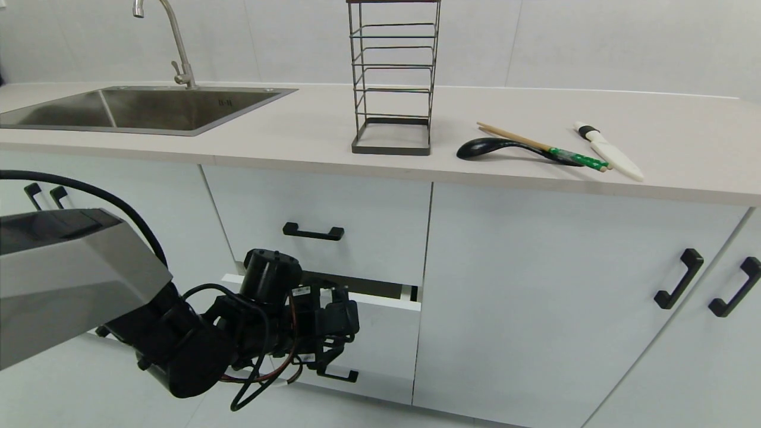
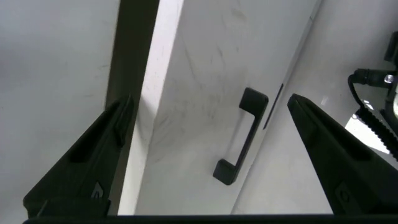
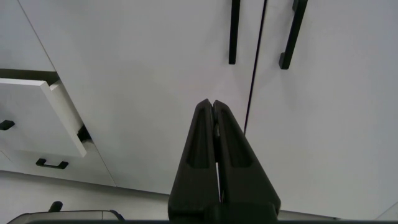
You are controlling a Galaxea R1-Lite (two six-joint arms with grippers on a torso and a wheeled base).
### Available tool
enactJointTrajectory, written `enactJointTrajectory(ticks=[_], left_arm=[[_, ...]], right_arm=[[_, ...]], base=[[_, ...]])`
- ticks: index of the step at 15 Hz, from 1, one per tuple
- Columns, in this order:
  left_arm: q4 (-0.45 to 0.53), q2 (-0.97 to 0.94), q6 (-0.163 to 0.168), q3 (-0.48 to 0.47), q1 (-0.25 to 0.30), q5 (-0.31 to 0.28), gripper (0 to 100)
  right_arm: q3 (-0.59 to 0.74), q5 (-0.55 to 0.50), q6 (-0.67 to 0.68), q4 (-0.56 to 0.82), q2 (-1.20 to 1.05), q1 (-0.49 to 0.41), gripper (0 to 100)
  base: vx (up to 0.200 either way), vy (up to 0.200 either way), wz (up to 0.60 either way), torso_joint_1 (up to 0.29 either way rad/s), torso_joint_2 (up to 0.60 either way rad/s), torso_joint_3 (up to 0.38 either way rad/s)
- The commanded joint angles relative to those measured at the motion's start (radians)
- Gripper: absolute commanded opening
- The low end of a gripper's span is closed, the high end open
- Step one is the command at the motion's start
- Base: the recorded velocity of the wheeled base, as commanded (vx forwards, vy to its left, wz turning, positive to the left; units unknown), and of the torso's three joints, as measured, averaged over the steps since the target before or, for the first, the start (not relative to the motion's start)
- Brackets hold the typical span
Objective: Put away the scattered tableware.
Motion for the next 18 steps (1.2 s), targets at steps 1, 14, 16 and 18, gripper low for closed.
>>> enactJointTrajectory(ticks=[1,14,16,18], left_arm=[[-0.012,0.028,0.001,-0.003,-0.001,0.001,100],[-0.062,0.025,0.001,0.055,0.003,-0.003,100],[-0.062,-0.013,0.001,0.112,-0.006,-0.005,100],[-0.064,-0.056,0.001,0.177,-0.018,-0.005,100]], right_arm=[[-0.001,0.0,0.0,0.0,0.001,0.0,0],[0.0,0.0,0.0,0.0,0.001,0.0,0],[-0.001,0.0,0.0,0.0,0.001,0.0,0],[-0.001,0.0,0.0,0.0,0.001,0.0,0]], base=[[0.0,0.0,0.0,0.0,0.0,0.0],[0.0,0.0,0.0,0.0,0.0,0.0],[0.0,0.0,0.0,0.0,0.0,0.0],[0.0,0.0,0.0,0.0,0.0,0.0]])
